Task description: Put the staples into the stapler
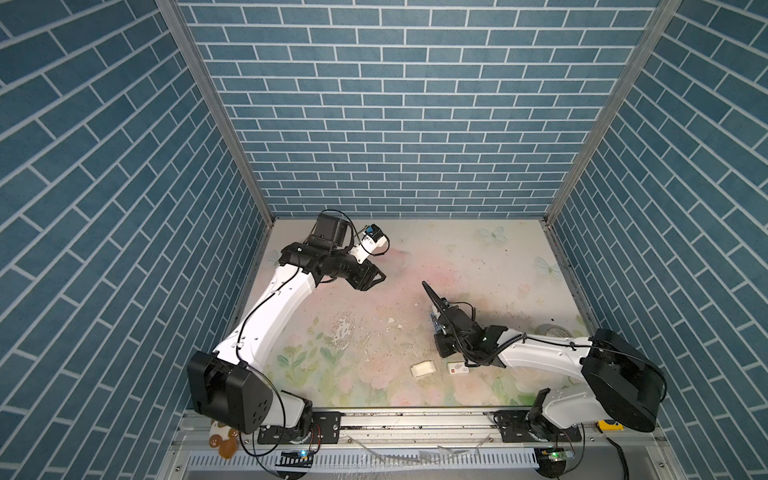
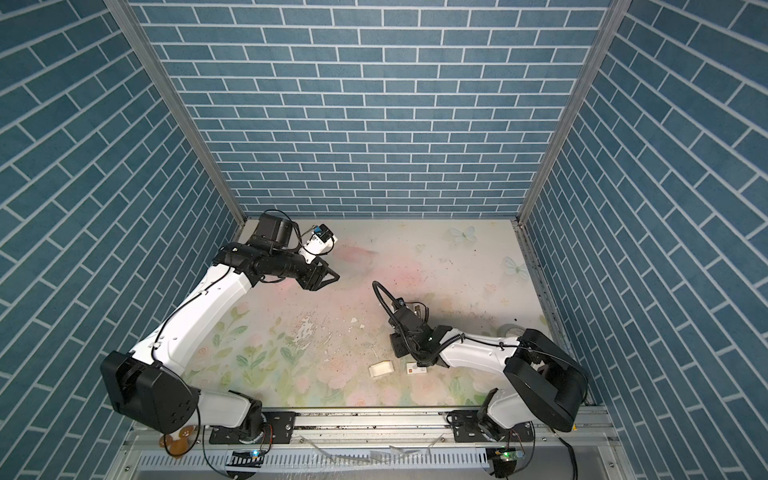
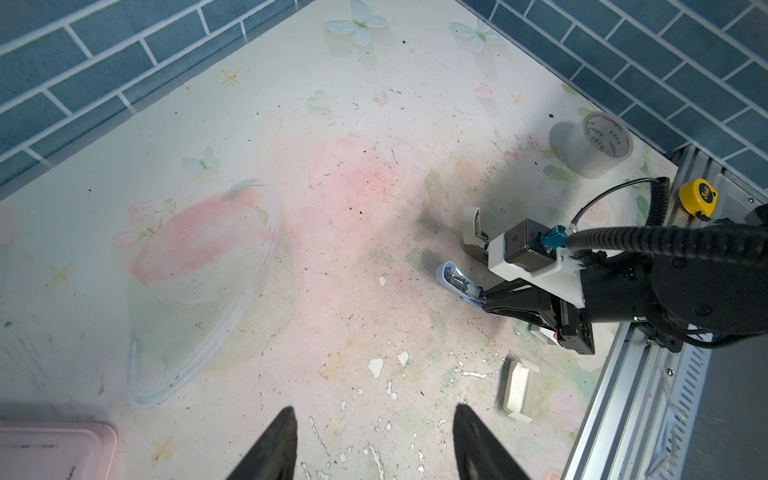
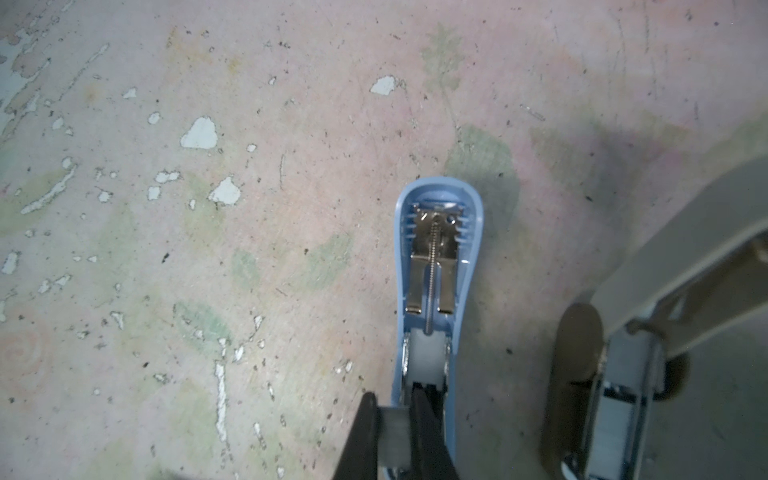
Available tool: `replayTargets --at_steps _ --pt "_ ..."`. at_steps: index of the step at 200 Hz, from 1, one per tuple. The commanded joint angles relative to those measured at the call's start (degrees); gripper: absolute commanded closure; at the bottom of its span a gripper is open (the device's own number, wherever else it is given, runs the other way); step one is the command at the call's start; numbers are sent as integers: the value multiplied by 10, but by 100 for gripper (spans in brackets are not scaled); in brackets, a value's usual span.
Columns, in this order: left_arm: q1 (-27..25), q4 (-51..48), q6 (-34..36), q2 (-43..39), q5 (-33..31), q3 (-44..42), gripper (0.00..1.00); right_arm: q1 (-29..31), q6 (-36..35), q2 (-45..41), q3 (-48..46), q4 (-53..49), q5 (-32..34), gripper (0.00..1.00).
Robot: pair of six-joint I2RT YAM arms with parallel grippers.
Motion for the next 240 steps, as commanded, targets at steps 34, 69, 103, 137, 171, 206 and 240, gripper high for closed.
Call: replayTargets --at_steps 34,69,103,137,171,206,240 --pt "4 2 -3 -8 10 -3 38 -1 12 -24 22 -26 15 98" --pt "5 0 -3 -7 11 -1 38 0 10 -34 29 -38 32 98" --pt "4 0 -3 -8 11 -1 38 -1 10 -36 25 -34 45 98" --pt "5 0 -4 -7 10 -2 38 -3 13 -25 15 -21 52 98" --pt "4 0 -3 -8 10 -2 38 -2 21 -22 2 0 54 98" --pt "4 1 -4 -8 11 -4 38 -1 26 -19 -5 12 54 98" --pt "4 2 -4 -9 11 -5 38 -2 31 -17 -10 21 52 98"
